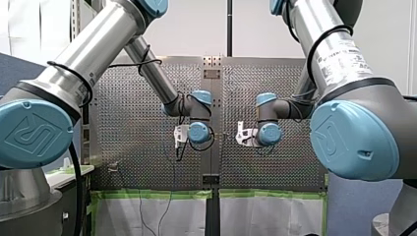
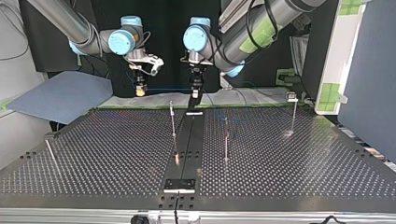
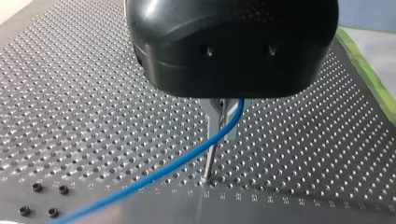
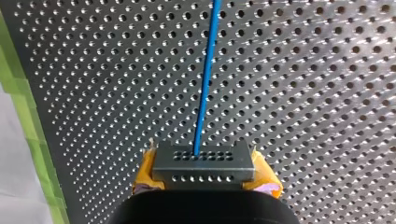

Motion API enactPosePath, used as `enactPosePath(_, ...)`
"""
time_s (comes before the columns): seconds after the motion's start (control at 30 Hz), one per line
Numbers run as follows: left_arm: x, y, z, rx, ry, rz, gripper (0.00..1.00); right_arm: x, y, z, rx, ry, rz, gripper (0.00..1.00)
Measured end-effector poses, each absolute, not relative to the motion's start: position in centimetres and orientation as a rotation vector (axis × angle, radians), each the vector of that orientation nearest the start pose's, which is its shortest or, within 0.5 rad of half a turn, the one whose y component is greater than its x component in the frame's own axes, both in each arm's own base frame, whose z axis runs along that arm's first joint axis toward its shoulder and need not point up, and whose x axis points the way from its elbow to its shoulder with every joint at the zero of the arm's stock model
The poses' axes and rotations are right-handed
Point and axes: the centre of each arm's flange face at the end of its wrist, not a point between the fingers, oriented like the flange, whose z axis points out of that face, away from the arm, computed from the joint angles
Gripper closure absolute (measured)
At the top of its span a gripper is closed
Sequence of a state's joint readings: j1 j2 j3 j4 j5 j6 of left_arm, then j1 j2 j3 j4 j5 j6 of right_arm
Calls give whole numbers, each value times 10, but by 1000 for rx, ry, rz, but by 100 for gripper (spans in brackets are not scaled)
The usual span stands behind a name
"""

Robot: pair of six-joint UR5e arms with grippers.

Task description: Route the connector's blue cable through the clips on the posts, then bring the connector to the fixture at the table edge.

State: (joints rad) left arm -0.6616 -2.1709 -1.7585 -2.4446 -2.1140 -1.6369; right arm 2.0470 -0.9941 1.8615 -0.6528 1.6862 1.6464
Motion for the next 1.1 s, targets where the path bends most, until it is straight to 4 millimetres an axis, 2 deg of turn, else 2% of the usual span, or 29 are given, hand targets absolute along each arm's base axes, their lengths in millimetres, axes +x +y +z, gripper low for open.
enactPosePath(0.2, 418, -428, 127, 81, 1648, -106, 99, 361, -450, 99, 1612, -1194, 1368, 96)
enactPosePath(0.5, 423, -427, 106, 84, 1656, -102, 99, 353, -460, 99, 1595, -1185, 1392, 96)
enactPosePath(1.1, 428, -426, 106, 85, 1644, -119, 99, 335, -477, 100, 1581, -1189, 1413, 96)
